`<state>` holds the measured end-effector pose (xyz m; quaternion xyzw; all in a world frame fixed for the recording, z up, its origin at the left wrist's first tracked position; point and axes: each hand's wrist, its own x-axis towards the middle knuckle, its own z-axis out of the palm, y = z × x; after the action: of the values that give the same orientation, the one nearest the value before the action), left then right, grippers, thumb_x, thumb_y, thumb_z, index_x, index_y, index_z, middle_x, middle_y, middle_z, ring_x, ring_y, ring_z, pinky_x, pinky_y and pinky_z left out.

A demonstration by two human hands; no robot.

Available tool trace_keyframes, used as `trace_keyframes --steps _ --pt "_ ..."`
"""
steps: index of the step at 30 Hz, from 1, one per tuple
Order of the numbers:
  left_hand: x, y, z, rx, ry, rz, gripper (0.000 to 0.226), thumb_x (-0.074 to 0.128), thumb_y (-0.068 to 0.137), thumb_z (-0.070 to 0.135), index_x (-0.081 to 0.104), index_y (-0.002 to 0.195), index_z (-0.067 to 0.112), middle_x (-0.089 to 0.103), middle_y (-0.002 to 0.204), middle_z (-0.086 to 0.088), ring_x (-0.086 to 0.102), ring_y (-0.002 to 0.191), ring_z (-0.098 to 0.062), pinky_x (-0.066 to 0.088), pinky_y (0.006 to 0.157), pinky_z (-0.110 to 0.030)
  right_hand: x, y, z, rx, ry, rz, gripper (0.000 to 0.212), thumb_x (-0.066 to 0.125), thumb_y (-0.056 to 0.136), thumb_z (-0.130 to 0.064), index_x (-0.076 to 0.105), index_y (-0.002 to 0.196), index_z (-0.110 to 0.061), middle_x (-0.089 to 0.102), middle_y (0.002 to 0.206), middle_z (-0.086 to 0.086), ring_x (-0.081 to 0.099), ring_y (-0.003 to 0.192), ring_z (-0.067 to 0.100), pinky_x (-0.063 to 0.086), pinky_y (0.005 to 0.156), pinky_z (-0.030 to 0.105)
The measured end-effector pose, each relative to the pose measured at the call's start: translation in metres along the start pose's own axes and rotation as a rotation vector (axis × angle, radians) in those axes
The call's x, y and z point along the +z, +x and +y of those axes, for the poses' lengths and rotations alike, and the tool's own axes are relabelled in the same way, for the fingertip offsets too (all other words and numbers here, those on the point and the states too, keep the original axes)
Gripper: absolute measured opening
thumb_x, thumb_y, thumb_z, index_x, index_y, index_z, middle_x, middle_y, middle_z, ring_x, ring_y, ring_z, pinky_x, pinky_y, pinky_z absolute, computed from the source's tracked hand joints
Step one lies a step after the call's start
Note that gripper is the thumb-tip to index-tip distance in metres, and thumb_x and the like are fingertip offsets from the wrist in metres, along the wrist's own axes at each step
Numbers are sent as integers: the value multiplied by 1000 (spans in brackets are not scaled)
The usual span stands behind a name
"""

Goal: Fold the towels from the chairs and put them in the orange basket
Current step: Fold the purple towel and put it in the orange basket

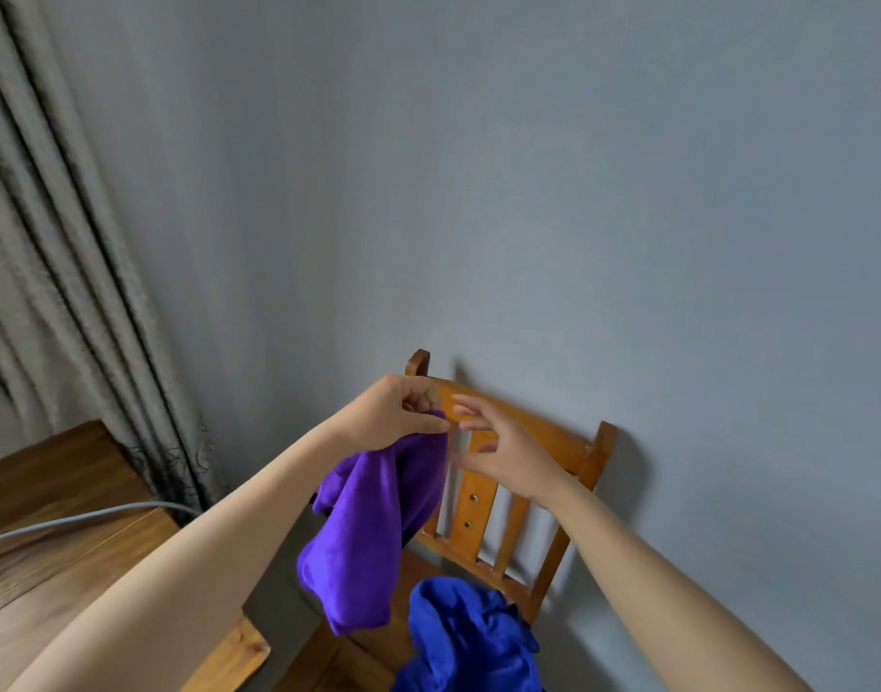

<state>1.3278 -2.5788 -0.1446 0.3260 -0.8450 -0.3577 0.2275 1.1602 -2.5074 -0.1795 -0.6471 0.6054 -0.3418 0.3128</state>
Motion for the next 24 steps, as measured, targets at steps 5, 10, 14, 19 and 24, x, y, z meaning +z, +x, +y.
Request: trace_keyframes --steps 5,10,14,19,24 --pt "-22 -12 0 -41 43 -28 14 69 82 16 67 75 27 67 84 -19 53 69 -15 45 69 -28 19 20 -17 -33 -32 -90 28 61 89 -20 60 116 -13 63 113 4 59 102 16 52 88 32" --pt "-33 -32 -22 -211 9 16 10 72 79 17 65 79 25 64 73 2 57 66 -11 46 64 -24 18 32 -34 -33 124 -20 10 59 90 -15 62 85 -7 60 77 5 56 72 12 46 64 22" --pt "-15 -57 -65 -352 29 -36 13 71 74 7 65 78 19 65 72 6 60 66 -5 51 68 -25 9 45 -52 -69 333 148 29 58 86 -3 49 62 -16 46 62 1 42 61 13 35 59 25" --pt "-13 -90 -108 -512 -49 37 18 71 58 14 65 69 26 64 63 15 57 65 -5 45 62 -14 -15 57 -53 -98 428 326 27 57 87 -3 49 64 -15 48 63 3 43 61 13 36 59 27" --pt "-38 -95 -103 -439 -432 340 27 67 71 -13 72 79 13 72 72 1 65 67 -11 54 66 -18 -24 67 -10 100 206 356 6 62 86 -12 57 83 -10 56 79 7 51 79 23 40 68 29"
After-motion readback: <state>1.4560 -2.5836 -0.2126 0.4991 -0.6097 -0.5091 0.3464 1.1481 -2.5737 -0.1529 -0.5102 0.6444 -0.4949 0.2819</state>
